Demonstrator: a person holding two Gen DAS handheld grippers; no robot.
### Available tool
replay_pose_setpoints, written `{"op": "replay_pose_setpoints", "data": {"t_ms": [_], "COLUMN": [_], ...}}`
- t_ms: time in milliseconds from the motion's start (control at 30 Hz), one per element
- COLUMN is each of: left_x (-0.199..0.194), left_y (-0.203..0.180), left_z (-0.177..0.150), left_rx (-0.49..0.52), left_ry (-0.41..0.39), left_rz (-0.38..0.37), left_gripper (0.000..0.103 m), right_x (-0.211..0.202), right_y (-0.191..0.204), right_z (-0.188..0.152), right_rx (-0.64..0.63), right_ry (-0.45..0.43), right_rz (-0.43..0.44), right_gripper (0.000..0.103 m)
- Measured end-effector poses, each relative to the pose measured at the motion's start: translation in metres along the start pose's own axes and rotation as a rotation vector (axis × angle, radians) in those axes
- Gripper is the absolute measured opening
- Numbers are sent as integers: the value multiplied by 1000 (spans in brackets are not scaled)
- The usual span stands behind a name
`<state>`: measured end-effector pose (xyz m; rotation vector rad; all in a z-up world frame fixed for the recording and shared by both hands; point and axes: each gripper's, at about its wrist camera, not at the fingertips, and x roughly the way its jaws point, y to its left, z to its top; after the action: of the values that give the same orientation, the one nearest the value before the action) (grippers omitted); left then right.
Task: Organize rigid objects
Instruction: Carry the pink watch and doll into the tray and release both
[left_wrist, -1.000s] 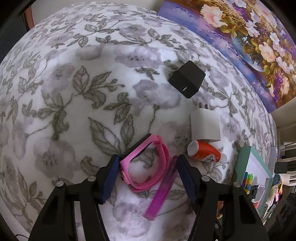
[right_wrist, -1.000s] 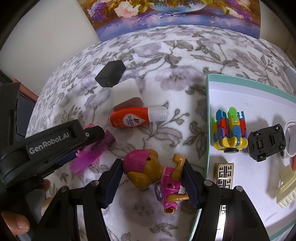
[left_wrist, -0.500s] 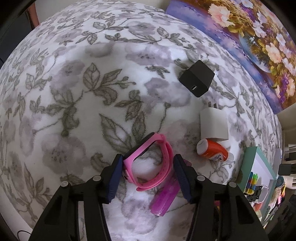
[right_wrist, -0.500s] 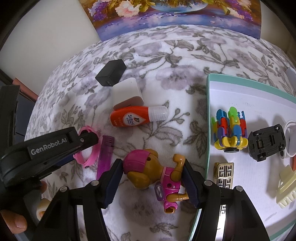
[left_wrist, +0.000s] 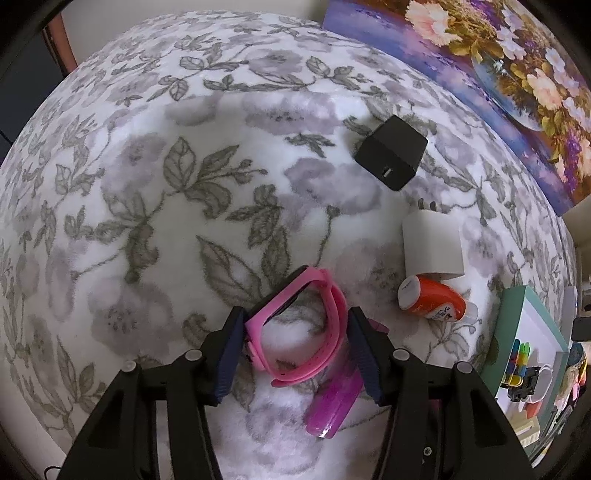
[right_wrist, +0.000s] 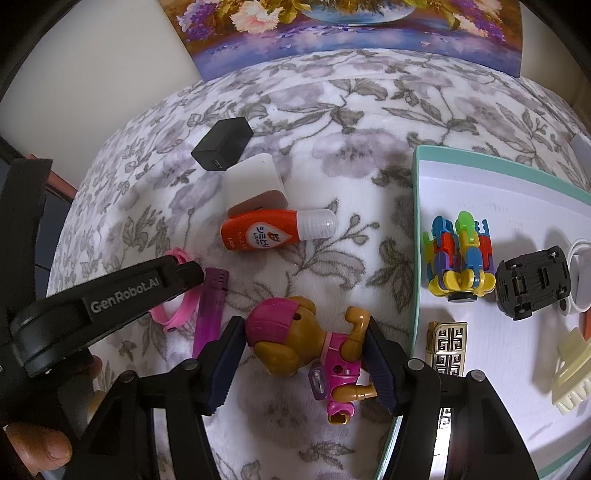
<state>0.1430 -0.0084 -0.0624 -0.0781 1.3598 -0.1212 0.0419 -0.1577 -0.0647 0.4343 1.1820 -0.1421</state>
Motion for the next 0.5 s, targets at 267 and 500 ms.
{"op": "replay_pose_setpoints", "data": {"t_ms": [267, 500], "left_x": [-31, -60], "left_y": [9, 21], "left_z": [7, 12], "left_rx": [-32, -54], "left_ry": [-103, -202], "left_rz": [56, 131], "left_gripper": [57, 57], "right_x": [-2, -11], "right_y": [-1, 0], "right_z": [0, 2], "right_rx": [1, 1], "right_ry": [-1, -22], "right_rz": [7, 15], "right_gripper": [65, 65]}}
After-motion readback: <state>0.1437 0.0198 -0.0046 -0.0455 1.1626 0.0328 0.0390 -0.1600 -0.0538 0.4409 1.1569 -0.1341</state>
